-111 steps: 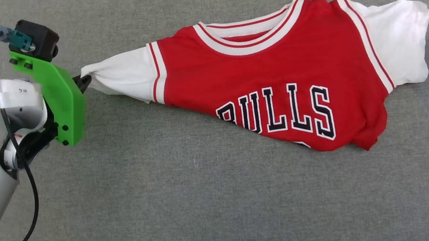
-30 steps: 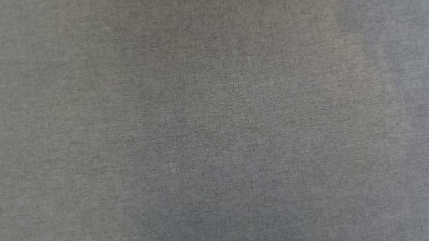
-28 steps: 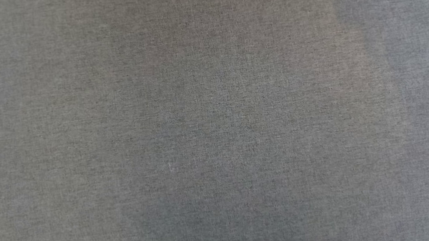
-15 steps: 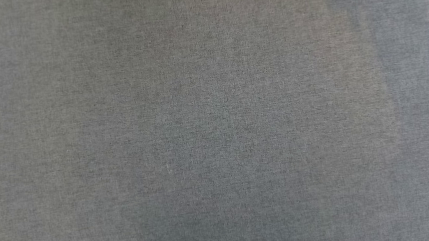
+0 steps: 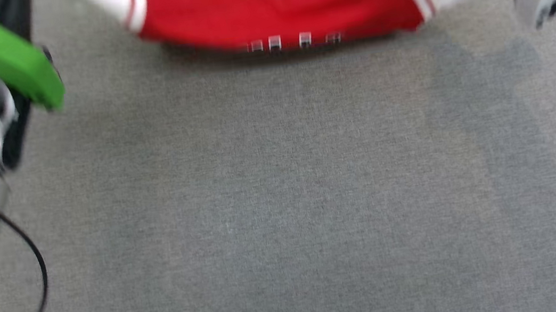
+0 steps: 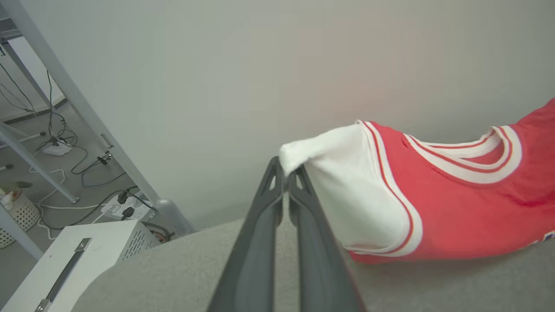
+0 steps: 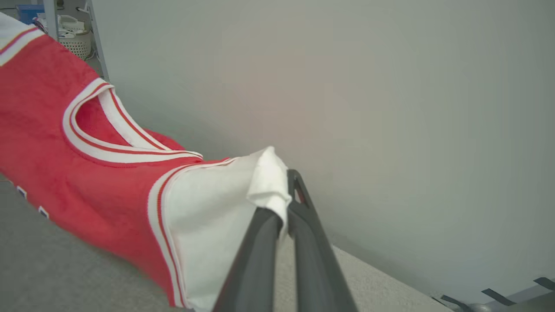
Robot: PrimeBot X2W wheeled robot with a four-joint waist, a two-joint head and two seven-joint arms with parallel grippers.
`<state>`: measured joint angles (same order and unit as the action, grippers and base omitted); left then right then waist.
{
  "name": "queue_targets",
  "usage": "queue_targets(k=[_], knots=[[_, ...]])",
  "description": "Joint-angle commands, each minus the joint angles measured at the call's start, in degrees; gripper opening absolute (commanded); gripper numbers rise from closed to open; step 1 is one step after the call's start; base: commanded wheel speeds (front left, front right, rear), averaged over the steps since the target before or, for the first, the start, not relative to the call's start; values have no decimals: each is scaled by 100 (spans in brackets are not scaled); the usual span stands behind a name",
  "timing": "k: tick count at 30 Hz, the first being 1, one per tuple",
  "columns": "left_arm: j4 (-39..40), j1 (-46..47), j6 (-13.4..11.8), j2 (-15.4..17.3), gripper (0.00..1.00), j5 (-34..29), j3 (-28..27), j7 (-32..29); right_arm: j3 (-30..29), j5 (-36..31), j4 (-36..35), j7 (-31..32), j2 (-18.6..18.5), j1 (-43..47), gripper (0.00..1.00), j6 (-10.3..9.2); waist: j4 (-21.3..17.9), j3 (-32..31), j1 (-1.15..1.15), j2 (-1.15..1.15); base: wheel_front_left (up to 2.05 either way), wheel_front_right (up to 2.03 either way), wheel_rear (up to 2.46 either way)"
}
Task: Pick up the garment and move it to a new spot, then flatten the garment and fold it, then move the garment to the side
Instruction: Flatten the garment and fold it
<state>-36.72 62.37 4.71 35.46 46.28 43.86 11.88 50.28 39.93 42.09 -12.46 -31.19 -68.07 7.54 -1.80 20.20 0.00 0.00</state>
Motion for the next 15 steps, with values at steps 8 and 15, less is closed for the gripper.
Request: queue_targets(k=[8, 15], knots=[[1534, -2702, -910, 549, 0, 805, -204, 176, 365, 475, -745, -149, -574, 1974, 0, -5, 32, -938, 0, 0, 0, 0, 0], [2448, -4328, -1479, 810, 0, 1223, -111, 186, 215, 570, -1082, -180, -855, 3378, 0, -5, 17, -1145, 0, 0, 0, 0, 0]])
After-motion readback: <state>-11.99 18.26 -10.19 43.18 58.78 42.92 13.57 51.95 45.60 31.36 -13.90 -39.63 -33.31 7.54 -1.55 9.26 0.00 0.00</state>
